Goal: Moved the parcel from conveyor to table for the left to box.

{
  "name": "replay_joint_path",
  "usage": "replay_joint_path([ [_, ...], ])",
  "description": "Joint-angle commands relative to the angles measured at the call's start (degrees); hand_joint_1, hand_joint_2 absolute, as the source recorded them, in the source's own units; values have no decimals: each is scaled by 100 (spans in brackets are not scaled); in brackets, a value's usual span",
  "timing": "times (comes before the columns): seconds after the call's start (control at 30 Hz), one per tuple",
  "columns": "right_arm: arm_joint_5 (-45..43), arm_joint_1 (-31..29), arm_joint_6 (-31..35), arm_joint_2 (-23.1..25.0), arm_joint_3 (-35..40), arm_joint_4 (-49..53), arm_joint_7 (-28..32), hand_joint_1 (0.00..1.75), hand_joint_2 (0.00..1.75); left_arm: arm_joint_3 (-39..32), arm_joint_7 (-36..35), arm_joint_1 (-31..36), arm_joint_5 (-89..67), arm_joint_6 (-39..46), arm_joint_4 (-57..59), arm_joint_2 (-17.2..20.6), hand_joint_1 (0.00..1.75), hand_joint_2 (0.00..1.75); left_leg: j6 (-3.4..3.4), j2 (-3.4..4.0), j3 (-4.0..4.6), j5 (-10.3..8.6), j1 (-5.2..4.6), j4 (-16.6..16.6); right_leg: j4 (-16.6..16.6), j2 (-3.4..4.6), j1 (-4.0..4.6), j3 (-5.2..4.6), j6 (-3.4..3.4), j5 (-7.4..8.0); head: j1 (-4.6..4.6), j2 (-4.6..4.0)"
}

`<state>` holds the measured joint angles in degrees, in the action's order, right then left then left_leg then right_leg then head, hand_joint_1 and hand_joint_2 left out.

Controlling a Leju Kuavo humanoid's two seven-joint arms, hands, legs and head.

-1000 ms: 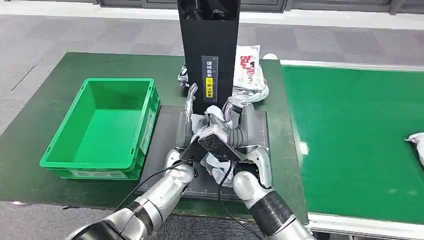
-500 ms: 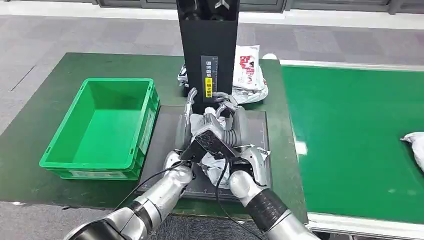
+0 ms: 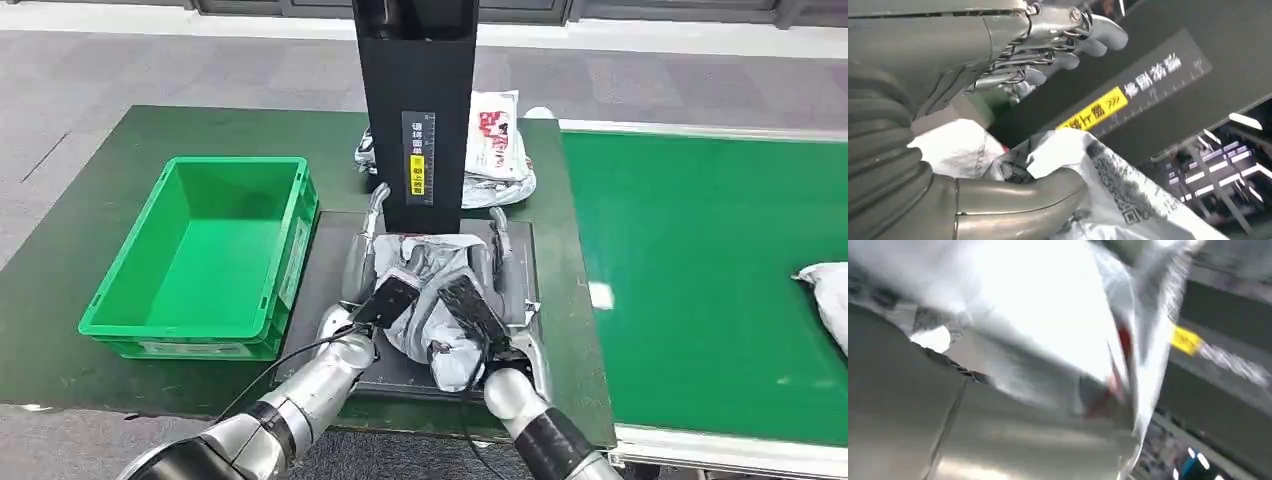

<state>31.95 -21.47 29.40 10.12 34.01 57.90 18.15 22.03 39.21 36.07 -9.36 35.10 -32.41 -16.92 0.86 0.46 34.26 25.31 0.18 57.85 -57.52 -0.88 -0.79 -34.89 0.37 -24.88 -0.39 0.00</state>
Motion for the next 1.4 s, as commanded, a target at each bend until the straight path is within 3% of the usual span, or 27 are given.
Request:
replay_joint_path([
  [0.03,-448,359,363,-301,-764,963,454,0,0,138,79,204,-76,-177,332,125,0,175,0,-12,-8,0,3,-4,7,-6,3,12,-2,-2,0,0],
  [0.2,-988,704,747,-358,-1335,1565,732,0,0,286,79,295,-248,-720,527,-9,0,175,-2,-23,-2,-1,3,-1,3,-19,3,9,-1,-5,0,0],
  [0.53,-984,695,743,-337,-1330,1536,736,0,0,277,79,299,-251,-725,534,-4,0,175,0,-7,-8,-1,2,-3,7,-3,2,11,-4,-1,0,0],
  [0.6,-1088,578,699,-256,-1536,1348,649,0,0,797,-143,433,-696,-1695,792,54,0,175,-1,-10,-22,-1,7,-13,21,1,7,27,-6,1,0,0],
  [0.7,-1179,340,521,-203,-1776,1099,690,0,0,1844,-997,625,-1907,-2478,1256,51,0,175,-2,-3,-6,-1,-1,-1,3,-3,0,6,-1,-1,0,0],
  [0.8,-1169,480,416,-260,-1893,1273,700,0,0,2765,-1818,709,-3047,-3021,1521,18,0,175,-6,-17,-21,-4,4,-12,21,-7,3,30,-1,3,0,0],
  [0.93,-1157,569,402,-277,-1901,1343,708,0,0,2746,-1836,679,-3085,-3012,1507,20,0,175,-2,-13,-14,-1,2,-7,13,-8,1,22,0,0,2,0],
  [1.03,-1096,650,392,-264,-1908,1415,736,0,0,3244,-2179,714,-3707,-3601,1602,82,3,175,-1,-3,-19,2,1,-8,12,3,0,25,-2,1,2,0],
  [1.07,-1036,678,401,-259,-1897,1451,715,0,0,3197,-2196,660,-3728,-3627,1563,107,175,175,-1,-4,-17,0,-3,-8,9,-1,-4,22,-1,1,0,0],
  [1.27,-737,754,240,-145,-2048,1597,453,0,0,2789,-2075,622,-3969,-3236,1356,210,175,175,-2,5,-34,1,-1,-8,10,5,-2,39,2,2,0,0],
  [1.4,-636,971,164,-115,-2150,1772,396,0,0,1979,-1612,557,-3682,-2055,819,337,175,175,-1,7,-39,-2,1,-14,16,11,0,42,-1,6,0,0],
])
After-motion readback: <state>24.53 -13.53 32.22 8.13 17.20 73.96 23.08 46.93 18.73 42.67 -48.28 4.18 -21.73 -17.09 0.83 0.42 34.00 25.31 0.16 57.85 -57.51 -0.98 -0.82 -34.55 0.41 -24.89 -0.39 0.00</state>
